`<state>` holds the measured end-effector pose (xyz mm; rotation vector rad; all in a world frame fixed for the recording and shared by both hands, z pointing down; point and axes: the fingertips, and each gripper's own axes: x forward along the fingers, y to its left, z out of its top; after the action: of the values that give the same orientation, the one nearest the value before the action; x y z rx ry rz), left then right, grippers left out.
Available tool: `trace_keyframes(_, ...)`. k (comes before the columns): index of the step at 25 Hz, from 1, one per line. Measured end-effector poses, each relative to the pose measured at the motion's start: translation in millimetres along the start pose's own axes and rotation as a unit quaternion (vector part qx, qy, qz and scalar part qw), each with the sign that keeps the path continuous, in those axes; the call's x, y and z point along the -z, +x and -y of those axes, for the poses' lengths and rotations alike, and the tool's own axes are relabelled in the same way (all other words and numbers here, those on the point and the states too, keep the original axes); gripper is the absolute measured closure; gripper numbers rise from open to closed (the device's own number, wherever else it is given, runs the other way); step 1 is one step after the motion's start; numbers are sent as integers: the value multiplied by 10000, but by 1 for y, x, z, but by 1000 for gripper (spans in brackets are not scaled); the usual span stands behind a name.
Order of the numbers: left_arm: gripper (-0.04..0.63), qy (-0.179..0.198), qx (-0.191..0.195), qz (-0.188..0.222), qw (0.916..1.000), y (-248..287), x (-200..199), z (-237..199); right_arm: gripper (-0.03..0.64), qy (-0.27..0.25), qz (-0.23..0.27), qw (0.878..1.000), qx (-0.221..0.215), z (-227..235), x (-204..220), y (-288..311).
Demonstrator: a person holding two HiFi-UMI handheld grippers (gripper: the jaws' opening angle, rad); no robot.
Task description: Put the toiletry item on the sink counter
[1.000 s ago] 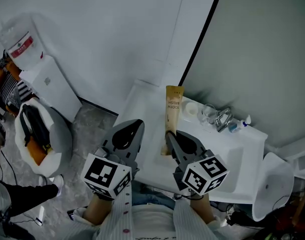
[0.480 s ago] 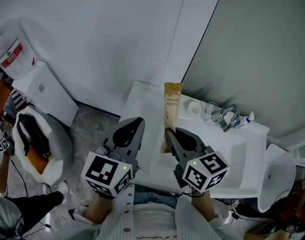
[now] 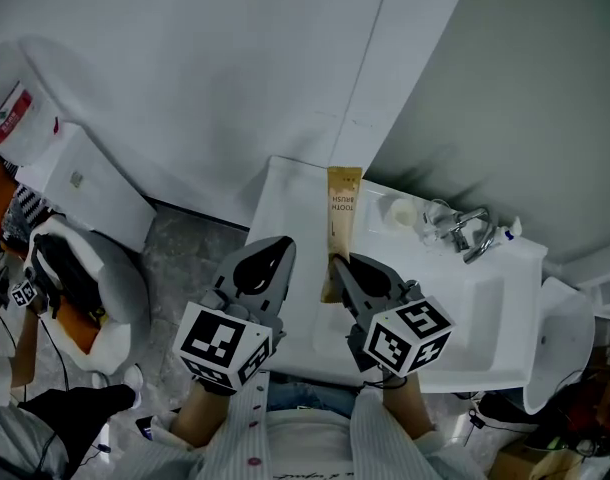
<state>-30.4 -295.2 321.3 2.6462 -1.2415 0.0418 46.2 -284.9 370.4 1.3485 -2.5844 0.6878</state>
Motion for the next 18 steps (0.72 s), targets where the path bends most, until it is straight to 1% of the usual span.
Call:
trace_keyframes(8, 578, -194, -21, -296, 9994, 9, 32, -15, 583, 166, -353, 9992, 45, 8, 28, 23)
trace_keyframes(18, 578, -473, -189, -493, 9975, 7, 73, -35, 582, 296, -901, 9955, 15, 14, 71, 51)
